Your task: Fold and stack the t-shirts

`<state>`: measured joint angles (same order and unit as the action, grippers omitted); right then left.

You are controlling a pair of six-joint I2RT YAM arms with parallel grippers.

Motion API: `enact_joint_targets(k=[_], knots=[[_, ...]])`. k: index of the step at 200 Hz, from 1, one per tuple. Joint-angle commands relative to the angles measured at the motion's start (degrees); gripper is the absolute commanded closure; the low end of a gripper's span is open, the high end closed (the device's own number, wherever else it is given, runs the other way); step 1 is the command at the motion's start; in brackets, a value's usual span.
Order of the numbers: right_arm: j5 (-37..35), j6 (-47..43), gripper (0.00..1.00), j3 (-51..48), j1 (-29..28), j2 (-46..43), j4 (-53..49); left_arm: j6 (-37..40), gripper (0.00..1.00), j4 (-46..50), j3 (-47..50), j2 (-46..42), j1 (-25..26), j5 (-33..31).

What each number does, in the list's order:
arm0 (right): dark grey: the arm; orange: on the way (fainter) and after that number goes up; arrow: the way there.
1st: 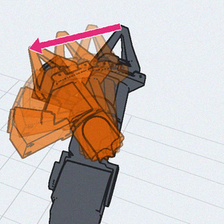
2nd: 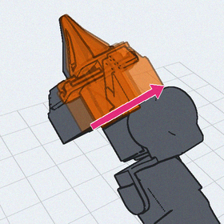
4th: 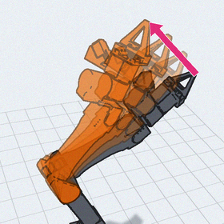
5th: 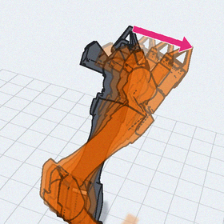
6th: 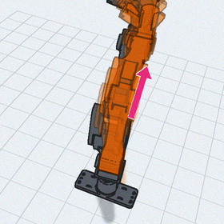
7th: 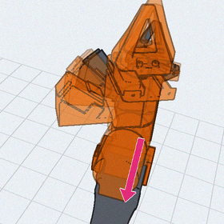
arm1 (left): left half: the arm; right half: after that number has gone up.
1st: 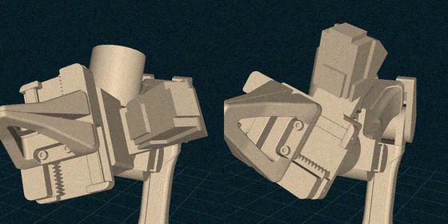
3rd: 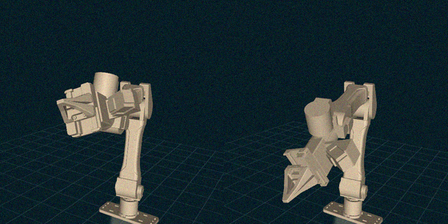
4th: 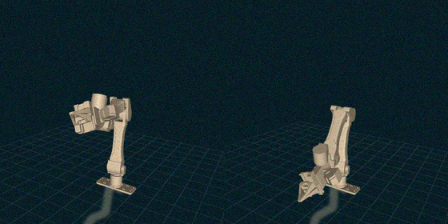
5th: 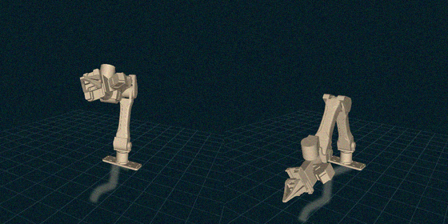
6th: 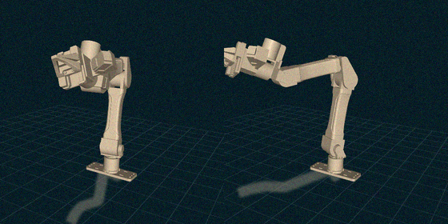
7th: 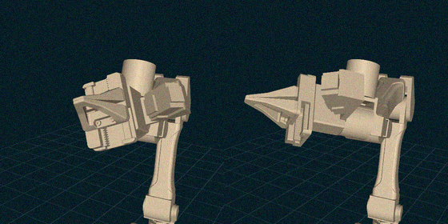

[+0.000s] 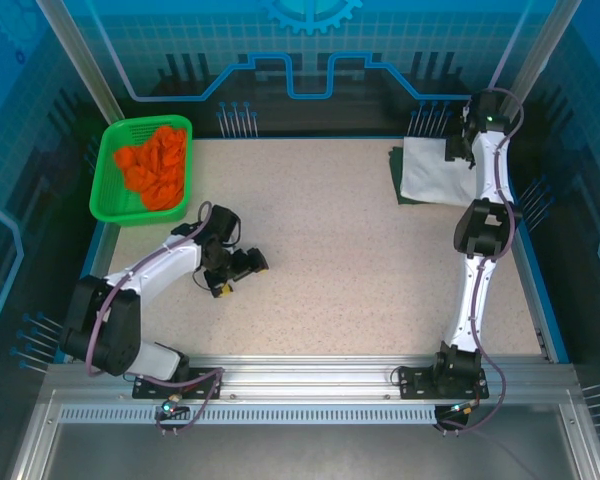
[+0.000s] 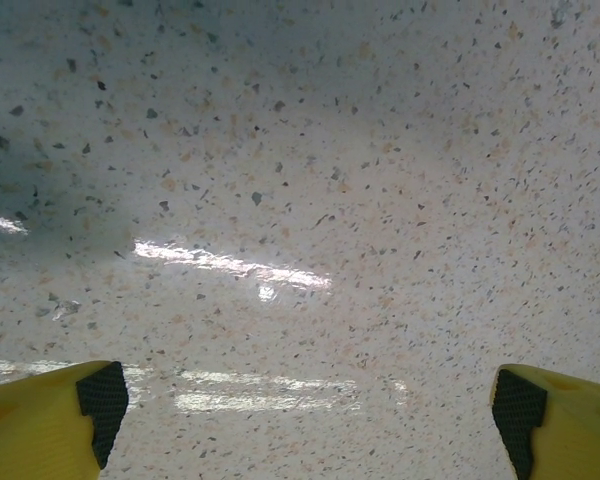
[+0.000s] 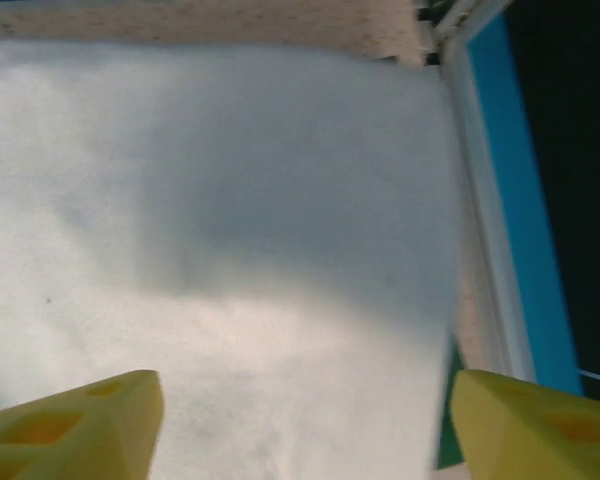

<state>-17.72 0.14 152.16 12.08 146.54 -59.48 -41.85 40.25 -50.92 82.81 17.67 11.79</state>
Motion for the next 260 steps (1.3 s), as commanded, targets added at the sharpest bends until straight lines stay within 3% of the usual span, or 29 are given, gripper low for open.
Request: enact_joint_targets(k=[1,17,27,50,66,83,104,121,152,185,221,260], knots=[[-9.56,5.74,0.07,2.31,1.09,-1.22,-1.52,1.37,0.04,2.38,-2.62,0.98,-0.53,0.83],[-8.93,12.76,0.0,0.8,2.17,-4.52,-4.75,1.42,0.03,2.54,-3.46,1.3,-0.53,0.62],[-4.04,16.41,0.01,-4.16,2.49,-8.16,-4.22,1.23,0.03,2.64,-3.73,1.21,-0.47,0.4],[12.73,19.32,0.13,-28.85,1.69,-21.47,10.46,0.89,0.03,3.22,-3.99,0.36,-0.52,-0.24],[17.85,22.23,0.19,-42.34,1.05,-27.02,19.05,1.04,0.03,4.4,-4.75,0.08,-0.45,-0.79],[21.16,23.16,0.26,-49.98,1.02,-27.16,23.73,1.09,0.02,5.43,-5.29,-0.57,-0.44,-0.99],[23.32,22.37,0.32,-49.14,1.34,-21.02,20.91,1.72,0.02,6.56,-6.35,-0.8,-0.44,-1.16],[23.77,22.17,0.28,-49.54,1.72,-19.31,20.88,1.68,0.02,6.77,-6.82,-0.89,-0.45,-0.98],[19.93,19.76,0.13,-53.31,-0.64,-26.33,24.23,0.93,0.02,7.04,-6.83,-1.49,-0.36,-0.98],[19.86,17.88,0.09,-56.36,-7.24,-32.72,28.24,0.6,0.01,7.06,-6.89,-3.71,-0.27,-1.4],[19.66,19.23,0.1,-53.82,-12.85,-25.0,25.18,-0.47,0.01,6.77,-7.14,-6.43,-0.28,-1.62],[19.41,20.28,0.12,-52.01,-12.83,-19.49,22.75,-2.07,0.01,7.13,-4.44,-11.23,-0.27,-2.07]])
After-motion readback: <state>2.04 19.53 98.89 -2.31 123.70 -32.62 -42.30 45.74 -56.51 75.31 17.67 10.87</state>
